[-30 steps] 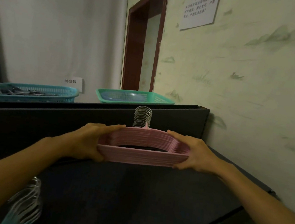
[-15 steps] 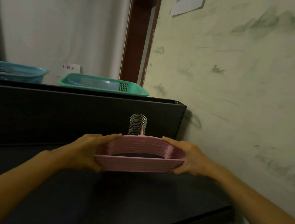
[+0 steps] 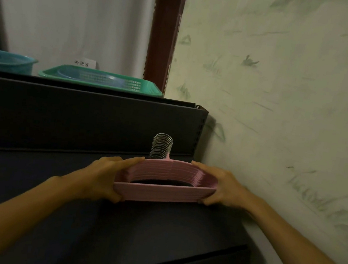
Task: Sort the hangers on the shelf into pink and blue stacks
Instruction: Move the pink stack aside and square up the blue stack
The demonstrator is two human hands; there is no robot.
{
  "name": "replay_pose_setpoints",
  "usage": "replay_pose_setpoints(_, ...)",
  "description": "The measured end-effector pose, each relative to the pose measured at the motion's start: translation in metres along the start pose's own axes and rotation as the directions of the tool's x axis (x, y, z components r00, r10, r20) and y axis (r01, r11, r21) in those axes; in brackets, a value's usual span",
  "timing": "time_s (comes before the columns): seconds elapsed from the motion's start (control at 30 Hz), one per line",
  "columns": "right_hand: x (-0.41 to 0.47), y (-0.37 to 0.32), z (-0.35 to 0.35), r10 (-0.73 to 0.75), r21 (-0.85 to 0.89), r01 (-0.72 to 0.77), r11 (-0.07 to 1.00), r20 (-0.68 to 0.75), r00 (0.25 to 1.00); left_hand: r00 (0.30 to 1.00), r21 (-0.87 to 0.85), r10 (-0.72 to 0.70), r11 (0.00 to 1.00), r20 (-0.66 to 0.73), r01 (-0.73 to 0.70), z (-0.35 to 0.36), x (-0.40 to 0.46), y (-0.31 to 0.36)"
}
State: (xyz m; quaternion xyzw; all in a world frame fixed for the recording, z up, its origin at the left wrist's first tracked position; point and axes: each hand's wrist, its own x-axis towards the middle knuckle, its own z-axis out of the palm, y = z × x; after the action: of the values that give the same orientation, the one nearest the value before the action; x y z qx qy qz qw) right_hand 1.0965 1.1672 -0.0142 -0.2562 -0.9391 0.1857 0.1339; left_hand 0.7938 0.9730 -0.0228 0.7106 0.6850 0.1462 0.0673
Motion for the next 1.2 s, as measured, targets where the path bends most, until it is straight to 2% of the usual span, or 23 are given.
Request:
replay_pose_setpoints(0.13, 0.003, 0.005, -0.003, -0.004, 0.080, 0.001, 0.997, 0.039, 0.999, 1.000, -0.018, -0.023, 1.000, -0.002, 0.023, 0.004, 0.000, 0.005)
replay_pose_setpoints(0.27, 0.009, 0.008, -0.006, -0.002, 0.088, -0.002, 0.996, 0.049, 0.999, 0.998, -0.010, -0.060, 0.998, -0.005, 0.060, 0.005, 0.001, 0.010)
replay_pose_setpoints(0.87, 0.011, 0.003, -0.009, 0.044, -0.026, -0.041, 0.999, 0.115, 0.992, 0.992, 0.073, -0.114, 0.991, 0.055, 0.110, -0.001, -0.006, 0.031)
replay_pose_setpoints(0.97, 0.010, 0.000, -0.011, 0.069, -0.141, -0.048, 0.989, 0.151, 0.986, 0.994, 0.072, -0.104, 0.992, 0.047, 0.100, -0.002, -0.006, 0.030)
replay_pose_setpoints(1.07, 0.008, -0.007, -0.013, 0.103, -0.440, -0.018, 0.898, 0.170, 0.980, 0.990, 0.086, -0.127, 0.989, 0.064, 0.121, -0.004, -0.008, 0.032)
replay_pose_setpoints(1.13, 0.005, -0.015, -0.012, 0.127, -0.592, -0.027, 0.805, 0.128, 0.984, 0.990, 0.186, -0.134, 0.975, 0.044, 0.124, -0.005, -0.009, 0.035)
replay_pose_setpoints(1.2, 0.001, -0.026, -0.012, 0.176, -0.619, -0.072, 0.782, 0.109, 0.978, 0.990, 0.305, -0.144, 0.943, 0.015, 0.132, -0.006, -0.009, 0.038)
